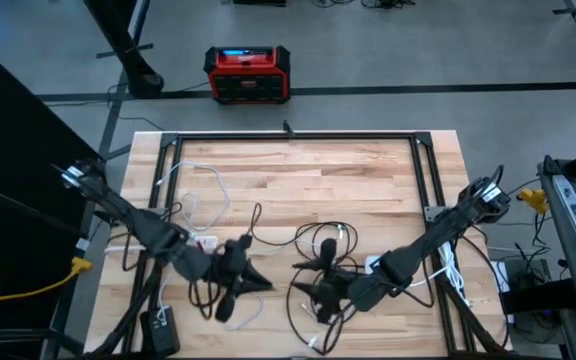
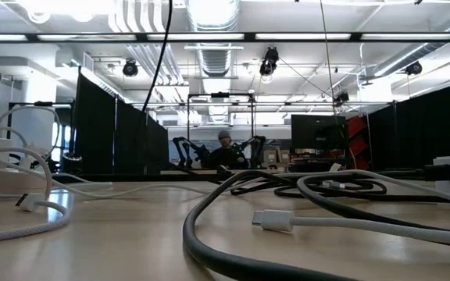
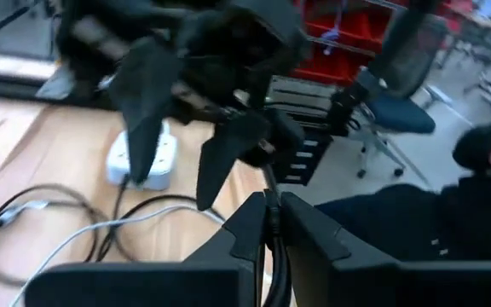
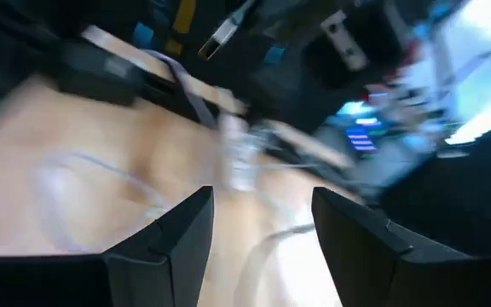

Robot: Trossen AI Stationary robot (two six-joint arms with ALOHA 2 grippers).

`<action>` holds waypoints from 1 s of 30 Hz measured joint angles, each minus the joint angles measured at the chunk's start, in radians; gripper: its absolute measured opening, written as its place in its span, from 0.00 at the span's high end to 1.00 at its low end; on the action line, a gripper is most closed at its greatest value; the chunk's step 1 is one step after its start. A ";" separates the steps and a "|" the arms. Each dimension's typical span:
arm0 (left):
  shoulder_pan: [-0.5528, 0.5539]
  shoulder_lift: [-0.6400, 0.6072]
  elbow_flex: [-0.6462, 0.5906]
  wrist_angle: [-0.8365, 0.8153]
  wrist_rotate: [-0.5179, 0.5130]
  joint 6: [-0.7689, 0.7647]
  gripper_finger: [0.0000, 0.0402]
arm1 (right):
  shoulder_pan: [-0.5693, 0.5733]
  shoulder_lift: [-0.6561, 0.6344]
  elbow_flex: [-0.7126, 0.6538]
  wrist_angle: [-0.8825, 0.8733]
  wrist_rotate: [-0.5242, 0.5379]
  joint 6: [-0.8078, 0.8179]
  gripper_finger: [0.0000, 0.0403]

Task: Insert USB
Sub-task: Insert the black charger cable into the white charger adapter connected to the left white outlet extension

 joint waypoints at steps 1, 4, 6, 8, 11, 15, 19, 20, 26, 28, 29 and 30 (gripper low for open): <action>-0.008 0.006 0.000 0.007 -0.013 0.016 0.94 | 0.000 0.000 0.000 0.021 -0.025 0.018 0.54; -0.020 0.016 0.000 0.011 -0.065 0.044 0.94 | 0.002 0.010 0.000 0.104 -0.046 0.053 0.54; -0.021 0.018 0.000 0.011 -0.083 0.046 0.94 | 0.002 0.015 0.000 0.139 -0.046 0.064 0.54; -0.021 0.017 0.000 0.011 -0.092 0.047 0.94 | 0.001 0.021 0.000 0.163 -0.046 0.071 0.54; -0.021 0.016 0.001 0.018 -0.093 0.047 0.94 | 0.001 0.033 0.000 0.181 -0.034 0.070 0.54; -0.021 0.014 0.002 0.024 -0.093 0.049 0.94 | -0.005 0.051 0.000 0.198 -0.029 0.071 0.54; -0.021 0.014 0.002 0.026 -0.093 0.047 0.94 | -0.006 0.059 0.000 0.255 -0.025 0.065 0.58; -0.021 0.014 0.002 0.026 -0.093 0.045 0.94 | -0.006 0.060 0.000 0.265 -0.025 0.067 0.59; -0.021 0.013 0.002 0.026 -0.094 0.042 0.94 | -0.011 0.066 0.000 0.270 -0.040 0.076 0.69; -0.021 0.013 0.002 0.026 -0.094 0.042 0.94 | -0.011 0.066 0.000 0.274 -0.044 0.085 0.72; -0.021 0.013 0.002 0.026 -0.094 0.042 0.94 | -0.011 0.066 0.000 0.278 -0.046 0.087 0.73; -0.021 0.013 0.002 0.026 -0.094 0.042 0.94 | -0.011 0.066 0.000 0.283 -0.050 0.087 0.74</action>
